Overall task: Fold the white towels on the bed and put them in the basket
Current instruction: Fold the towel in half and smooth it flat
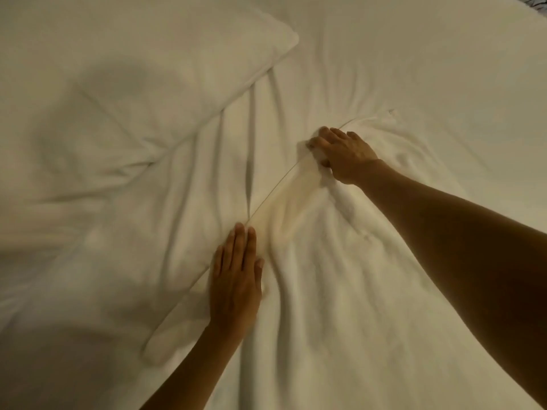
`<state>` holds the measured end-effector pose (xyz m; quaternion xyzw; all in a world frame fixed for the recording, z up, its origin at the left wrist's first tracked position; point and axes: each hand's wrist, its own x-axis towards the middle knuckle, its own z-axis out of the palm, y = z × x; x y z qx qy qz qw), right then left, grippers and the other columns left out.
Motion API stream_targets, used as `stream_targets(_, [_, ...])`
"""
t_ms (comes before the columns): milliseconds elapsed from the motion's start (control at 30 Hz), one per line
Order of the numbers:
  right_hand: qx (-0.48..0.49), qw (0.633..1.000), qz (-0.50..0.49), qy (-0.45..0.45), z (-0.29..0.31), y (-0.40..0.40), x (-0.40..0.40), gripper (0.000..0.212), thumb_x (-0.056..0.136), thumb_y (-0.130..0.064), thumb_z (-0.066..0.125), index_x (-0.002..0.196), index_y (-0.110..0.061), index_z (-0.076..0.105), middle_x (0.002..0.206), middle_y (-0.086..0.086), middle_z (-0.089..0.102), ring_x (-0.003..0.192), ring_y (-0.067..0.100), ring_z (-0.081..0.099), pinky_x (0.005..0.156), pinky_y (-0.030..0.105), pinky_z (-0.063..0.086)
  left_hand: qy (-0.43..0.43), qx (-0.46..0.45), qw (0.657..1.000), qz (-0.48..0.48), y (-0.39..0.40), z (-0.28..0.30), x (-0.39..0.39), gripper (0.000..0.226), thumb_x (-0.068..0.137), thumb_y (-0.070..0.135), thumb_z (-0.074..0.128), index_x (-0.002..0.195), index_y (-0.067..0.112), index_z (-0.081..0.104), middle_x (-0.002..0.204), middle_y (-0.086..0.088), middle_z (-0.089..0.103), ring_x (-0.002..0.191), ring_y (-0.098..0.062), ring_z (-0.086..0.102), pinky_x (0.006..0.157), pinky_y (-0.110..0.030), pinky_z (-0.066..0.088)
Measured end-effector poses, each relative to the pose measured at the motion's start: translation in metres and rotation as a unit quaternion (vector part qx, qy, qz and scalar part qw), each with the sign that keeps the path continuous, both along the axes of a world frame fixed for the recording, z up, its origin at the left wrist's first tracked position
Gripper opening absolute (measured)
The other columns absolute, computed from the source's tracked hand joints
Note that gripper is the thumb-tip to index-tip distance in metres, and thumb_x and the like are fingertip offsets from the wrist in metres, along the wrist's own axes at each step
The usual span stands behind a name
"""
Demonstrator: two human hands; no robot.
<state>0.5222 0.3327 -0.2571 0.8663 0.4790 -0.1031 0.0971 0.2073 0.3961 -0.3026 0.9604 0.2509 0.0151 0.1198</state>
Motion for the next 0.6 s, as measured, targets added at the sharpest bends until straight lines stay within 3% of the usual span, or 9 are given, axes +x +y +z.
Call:
stream_targets(100, [0.003, 1.0, 0.01, -0.007, 0.0, 0.005, -0.011, 0.055, 0.086, -0.014, 0.057, 0.137, -0.02, 0.037, 0.141, 0.008, 0.035, 0.13, 0.025, 0.038, 0.105, 0.042, 0.034, -0.008, 0.017, 0.999, 0.031, -0.002, 0.005, -0.01, 0.051, 0.093, 0.028, 0.051, 0.14, 0.01, 0.044, 0.143, -0.011, 0.047, 0.129, -0.025, 0.05, 0.099, -0.038, 0.044])
stream_targets(167, [-0.025, 0.999, 0.009, -0.035, 0.002, 0.008, -0.015, 0.056, 0.085, -0.011, 0.06, 0.136, -0.018, 0.038, 0.141, 0.007, 0.037, 0.132, 0.024, 0.037, 0.107, 0.041, 0.031, -0.01, 0.016, 0.997, 0.074, -0.001, 0.013, -0.014, 0.05, 0.087, 0.029, 0.065, 0.131, 0.008, 0.055, 0.129, -0.012, 0.06, 0.111, -0.029, 0.061, 0.084, -0.038, 0.052])
stream_targets(267, [-0.071, 0.993, -0.003, -0.089, 0.011, 0.008, -0.02, 0.053, 0.084, -0.013, 0.062, 0.133, -0.014, 0.042, 0.134, 0.006, 0.047, 0.128, 0.025, 0.043, 0.109, 0.041, 0.026, 0.018, -0.004, 0.993, 0.119, 0.006, 0.028, -0.016, 0.052, 0.069, 0.041, 0.08, 0.106, 0.007, 0.064, 0.097, -0.011, 0.067, 0.082, -0.027, 0.063, 0.065, -0.035, 0.05])
stream_targets(333, [-0.077, 0.99, -0.007, -0.119, 0.015, 0.002, -0.025, 0.042, 0.088, -0.015, 0.056, 0.128, -0.013, 0.046, 0.122, 0.008, 0.055, 0.118, 0.028, 0.049, 0.106, 0.039, 0.028, 0.044, -0.006, 0.991, 0.126, 0.011, 0.033, -0.016, 0.047, 0.062, 0.044, 0.083, 0.089, 0.011, 0.062, 0.081, -0.007, 0.063, 0.071, -0.024, 0.058, 0.061, -0.035, 0.045])
stream_targets(400, [-0.08, 0.986, -0.007, -0.15, 0.019, -0.006, -0.029, 0.035, 0.09, -0.02, 0.053, 0.124, -0.015, 0.049, 0.112, 0.009, 0.059, 0.108, 0.028, 0.054, 0.1, 0.038, 0.03, 0.034, -0.033, 0.992, 0.119, 0.012, 0.036, -0.016, 0.039, 0.063, 0.039, 0.084, 0.079, 0.014, 0.058, 0.077, -0.006, 0.06, 0.069, -0.023, 0.054, 0.061, -0.034, 0.041])
stream_targets(500, [-0.112, 0.976, -0.018, -0.188, 0.022, -0.02, -0.031, 0.032, 0.088, -0.023, 0.057, 0.12, -0.018, 0.055, 0.108, 0.007, 0.056, 0.097, 0.024, 0.058, 0.094, 0.035, 0.033, -0.01, -0.124, 0.986, 0.114, 0.009, 0.041, -0.01, 0.028, 0.072, 0.021, 0.08, 0.079, 0.012, 0.054, 0.084, -0.008, 0.057, 0.071, -0.017, 0.047, 0.059, -0.026, 0.039])
stream_targets(600, [-0.127, 0.97, -0.049, -0.201, 0.024, -0.036, -0.028, 0.035, 0.085, -0.023, 0.06, 0.12, -0.02, 0.058, 0.112, 0.007, 0.052, 0.105, 0.024, 0.054, 0.097, 0.035, 0.032, -0.006, -0.134, 0.981, 0.141, 0.002, 0.048, -0.004, 0.02, 0.081, 0.013, 0.071, 0.09, 0.011, 0.052, 0.085, -0.006, 0.06, 0.071, -0.015, 0.054, 0.059, -0.024, 0.048])
